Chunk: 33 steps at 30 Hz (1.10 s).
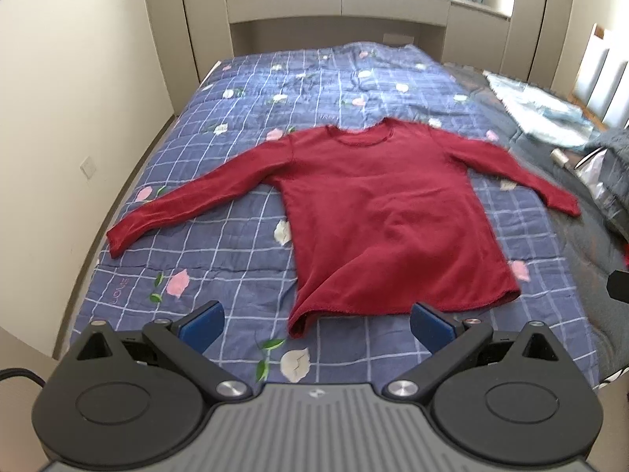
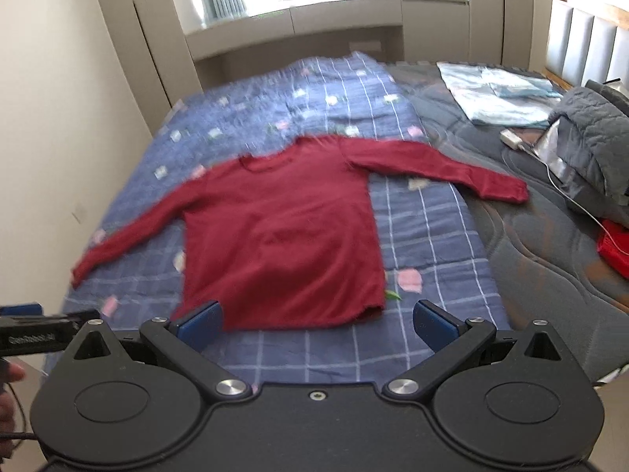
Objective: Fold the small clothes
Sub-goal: 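Reach the right gripper to a red sleeve cuff and close on it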
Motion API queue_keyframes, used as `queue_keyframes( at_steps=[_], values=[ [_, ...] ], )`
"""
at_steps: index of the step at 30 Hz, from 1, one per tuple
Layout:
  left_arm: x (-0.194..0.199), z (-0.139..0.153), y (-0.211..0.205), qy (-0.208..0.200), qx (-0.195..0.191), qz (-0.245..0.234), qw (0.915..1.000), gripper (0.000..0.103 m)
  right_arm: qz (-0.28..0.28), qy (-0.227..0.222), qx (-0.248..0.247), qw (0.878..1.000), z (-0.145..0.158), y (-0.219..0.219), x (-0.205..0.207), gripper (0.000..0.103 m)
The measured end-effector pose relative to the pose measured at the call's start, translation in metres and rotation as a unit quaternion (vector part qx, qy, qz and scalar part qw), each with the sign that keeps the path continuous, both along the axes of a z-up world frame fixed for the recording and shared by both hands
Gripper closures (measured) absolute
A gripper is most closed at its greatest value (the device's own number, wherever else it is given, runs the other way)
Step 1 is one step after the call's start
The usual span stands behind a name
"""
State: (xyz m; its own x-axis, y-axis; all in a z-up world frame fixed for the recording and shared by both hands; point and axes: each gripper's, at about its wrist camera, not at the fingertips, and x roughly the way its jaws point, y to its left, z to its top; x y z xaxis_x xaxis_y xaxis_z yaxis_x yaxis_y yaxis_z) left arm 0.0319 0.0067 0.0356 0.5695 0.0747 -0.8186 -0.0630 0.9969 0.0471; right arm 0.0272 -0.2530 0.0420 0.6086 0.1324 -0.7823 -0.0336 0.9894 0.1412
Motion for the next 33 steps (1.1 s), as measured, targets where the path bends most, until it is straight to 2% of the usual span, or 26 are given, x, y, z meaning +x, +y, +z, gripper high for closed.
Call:
queue_keyframes(
  at_steps=[6, 10, 17, 26, 33],
  values=[
    [0.023, -0.004, 0.004, 0.021, -0.015, 0.012, 0.9996, 0.0, -0.009, 0.027, -0.023, 0.999, -0.008, -0.005, 0.036, 0.0],
    [0.048, -0.004, 0.003, 0.024, -0.026, 0.022, 0.9991, 0.0, -0.012, 0.019, -0.014, 1.0, -0.006, -0.018, 0.066, 0.0],
    [0.112, -0.013, -0.024, 0.018, -0.014, 0.031, 0.9993, 0.0, -0.018, 0.004, -0.012, 1.0, -0.015, -0.048, 0.133, 0.0],
    [0.213, -0.053, -0.089, 0.022, 0.001, 0.042, 0.9989, 0.0, -0.037, -0.003, -0.022, 0.999, -0.06, -0.116, 0.232, 0.0],
    [0.293, -0.102, -0.146, 0.019, -0.009, 0.044, 0.9988, 0.0, -0.07, 0.006, -0.025, 0.997, -0.119, -0.173, 0.298, 0.0]
  ],
)
